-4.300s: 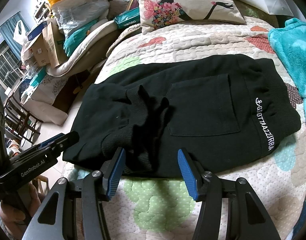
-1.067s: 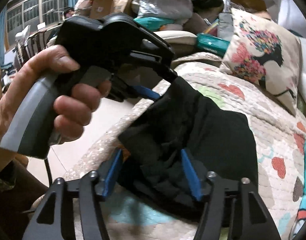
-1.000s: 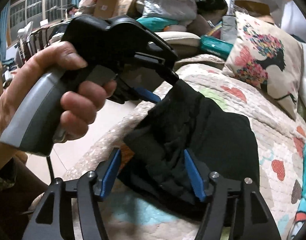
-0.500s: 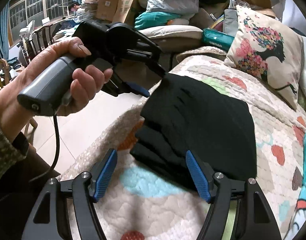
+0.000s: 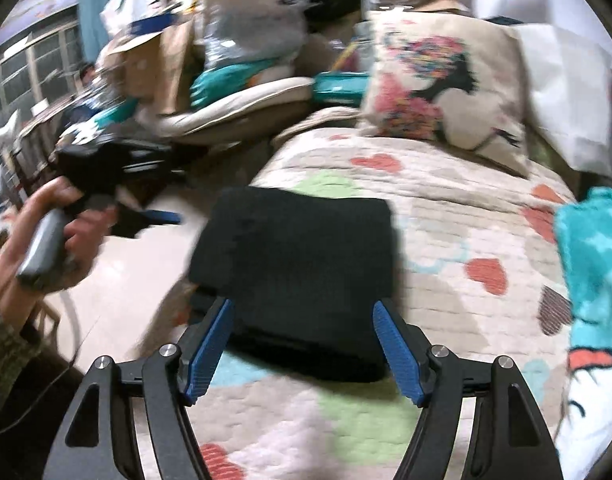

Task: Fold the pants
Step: 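Lay the folded pants down and open both grippers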

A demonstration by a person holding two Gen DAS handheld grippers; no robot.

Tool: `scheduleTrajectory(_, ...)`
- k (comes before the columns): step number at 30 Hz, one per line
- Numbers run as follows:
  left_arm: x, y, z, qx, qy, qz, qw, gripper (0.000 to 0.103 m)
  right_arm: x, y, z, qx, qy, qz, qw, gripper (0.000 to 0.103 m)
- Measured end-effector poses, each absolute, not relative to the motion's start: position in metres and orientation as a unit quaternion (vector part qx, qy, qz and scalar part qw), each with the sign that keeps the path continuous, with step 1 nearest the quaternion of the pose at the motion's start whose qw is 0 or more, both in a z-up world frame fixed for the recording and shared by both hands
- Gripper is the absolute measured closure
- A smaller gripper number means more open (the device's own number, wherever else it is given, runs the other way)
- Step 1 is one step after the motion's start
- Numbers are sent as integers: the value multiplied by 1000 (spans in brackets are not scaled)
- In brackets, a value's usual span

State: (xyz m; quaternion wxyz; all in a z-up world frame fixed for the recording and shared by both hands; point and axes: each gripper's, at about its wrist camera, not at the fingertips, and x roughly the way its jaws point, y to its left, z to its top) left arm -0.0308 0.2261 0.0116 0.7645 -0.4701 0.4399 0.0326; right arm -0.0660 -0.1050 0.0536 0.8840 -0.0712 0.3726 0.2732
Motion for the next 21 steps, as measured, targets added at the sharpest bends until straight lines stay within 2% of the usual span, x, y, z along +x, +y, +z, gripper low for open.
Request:
scheduleTrajectory(3, -32, 191, 30, -408, 431, 9, 805, 48, -56, -124, 44, -46, 389, 245, 887, 25)
scheduleTrajectory(5, -23, 166, 27, -379, 447, -19, 810, 43, -51, -132, 38, -28, 403, 237, 883, 25)
scheduleTrajectory(8, -6, 141, 2, -355, 502, -36, 788, 41, -47, -142, 29, -7, 423, 230, 876, 25)
scheduleTrajectory(10, 2, 138, -21, -369, 537, -39, 758, 36, -48, -145, 26, -5, 427, 226, 875, 25)
scheduleTrajectory(14, -2, 153, -23, -414, 519, -48, 746, 33, -49, -151, 26, -2, 425, 222, 878, 25)
scheduleTrajectory(21, -42, 149, 28, -304, 461, 21, 833, 33, -45, -158, 24, 11, 423, 218, 880, 25)
